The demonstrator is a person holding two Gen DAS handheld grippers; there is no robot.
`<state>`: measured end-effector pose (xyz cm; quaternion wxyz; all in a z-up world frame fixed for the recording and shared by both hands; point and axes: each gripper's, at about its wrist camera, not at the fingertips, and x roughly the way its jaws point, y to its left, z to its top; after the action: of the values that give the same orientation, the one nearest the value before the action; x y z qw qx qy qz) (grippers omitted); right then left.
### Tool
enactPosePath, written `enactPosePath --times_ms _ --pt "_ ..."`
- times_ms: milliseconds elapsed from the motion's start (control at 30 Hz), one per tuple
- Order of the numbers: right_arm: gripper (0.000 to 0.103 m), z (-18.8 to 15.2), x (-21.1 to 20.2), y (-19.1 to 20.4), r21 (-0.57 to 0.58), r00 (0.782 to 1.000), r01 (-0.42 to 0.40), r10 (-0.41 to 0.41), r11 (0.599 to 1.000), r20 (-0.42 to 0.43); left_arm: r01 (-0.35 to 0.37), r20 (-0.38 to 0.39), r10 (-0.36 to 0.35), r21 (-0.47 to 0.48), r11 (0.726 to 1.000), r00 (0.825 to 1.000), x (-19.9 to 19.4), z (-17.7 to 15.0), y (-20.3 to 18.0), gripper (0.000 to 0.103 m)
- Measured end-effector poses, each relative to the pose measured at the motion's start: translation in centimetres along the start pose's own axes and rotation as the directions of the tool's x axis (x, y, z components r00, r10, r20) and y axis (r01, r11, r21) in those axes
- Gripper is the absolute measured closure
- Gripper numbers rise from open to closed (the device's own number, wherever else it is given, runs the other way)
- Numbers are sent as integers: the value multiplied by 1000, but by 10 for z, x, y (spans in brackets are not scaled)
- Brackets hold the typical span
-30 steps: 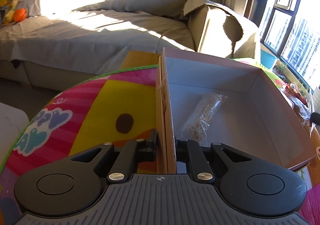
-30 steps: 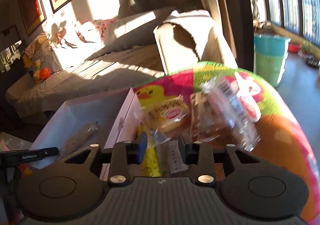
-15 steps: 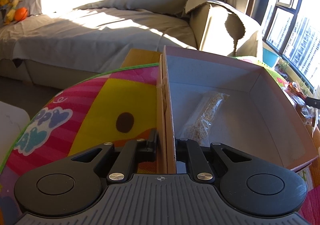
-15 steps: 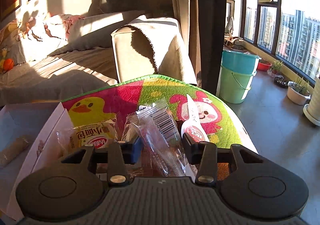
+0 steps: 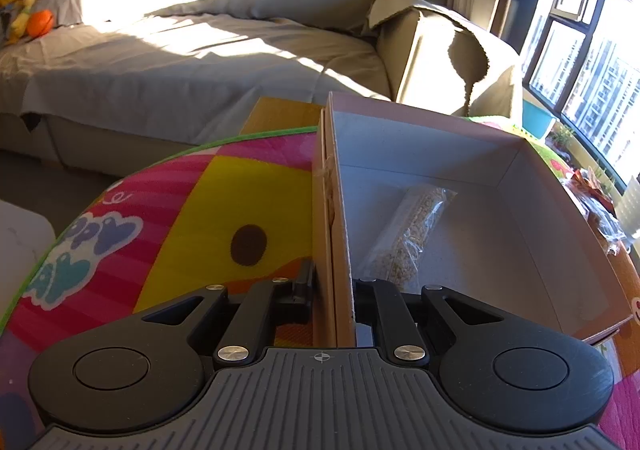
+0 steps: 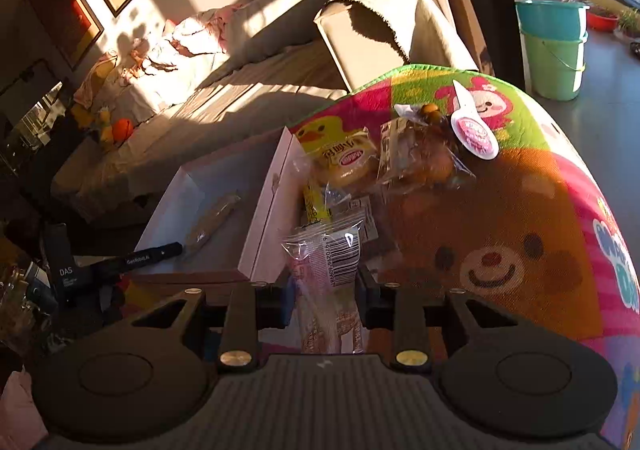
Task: Organize objects
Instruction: 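Carry the clear packet into the pink box and release it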
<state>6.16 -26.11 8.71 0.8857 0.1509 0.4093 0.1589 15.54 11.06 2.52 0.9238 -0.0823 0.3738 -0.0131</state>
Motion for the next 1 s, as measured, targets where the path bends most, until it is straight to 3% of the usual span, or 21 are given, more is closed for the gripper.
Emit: enactPosePath --times_ms 33,100,200,333,500,900,933,967,1000 --pt "64 -3 2 4 -24 999 32 -32 999 4 0 0 0 -1 1000 1000 0 0 0 90" --pt "63 -7 6 10 -59 996 91 -90 994 28 2 0 -2 -1 1000 1000 0 0 0 90" --pt "63 -9 6 13 -66 995 88 -85 994 46 3 -3 -3 -1 1000 1000 0 0 0 90" --pt "57 -20 10 21 -138 985 167 -159 976 67 0 -2 0 -1 1000 1000 1 1 0 90" --pt "43 -43 28 33 -219 974 226 -220 949 54 -6 13 6 -3 1000 1000 1 -1 0 90" --pt "44 -46 77 37 -154 954 298 -290 942 71 -42 89 39 32 999 995 -15 4 -6 92" --pt "49 -47 79 38 -161 950 312 -303 936 79 -42 91 39 40 998 995 -15 4 -7 92" --pt "64 -48 78 40 -175 947 319 -309 931 83 -41 91 37 44 998 995 -16 3 -7 93" --pt "65 -48 77 41 -186 949 315 -306 931 73 -39 92 35 45 998 995 -16 3 -6 93"
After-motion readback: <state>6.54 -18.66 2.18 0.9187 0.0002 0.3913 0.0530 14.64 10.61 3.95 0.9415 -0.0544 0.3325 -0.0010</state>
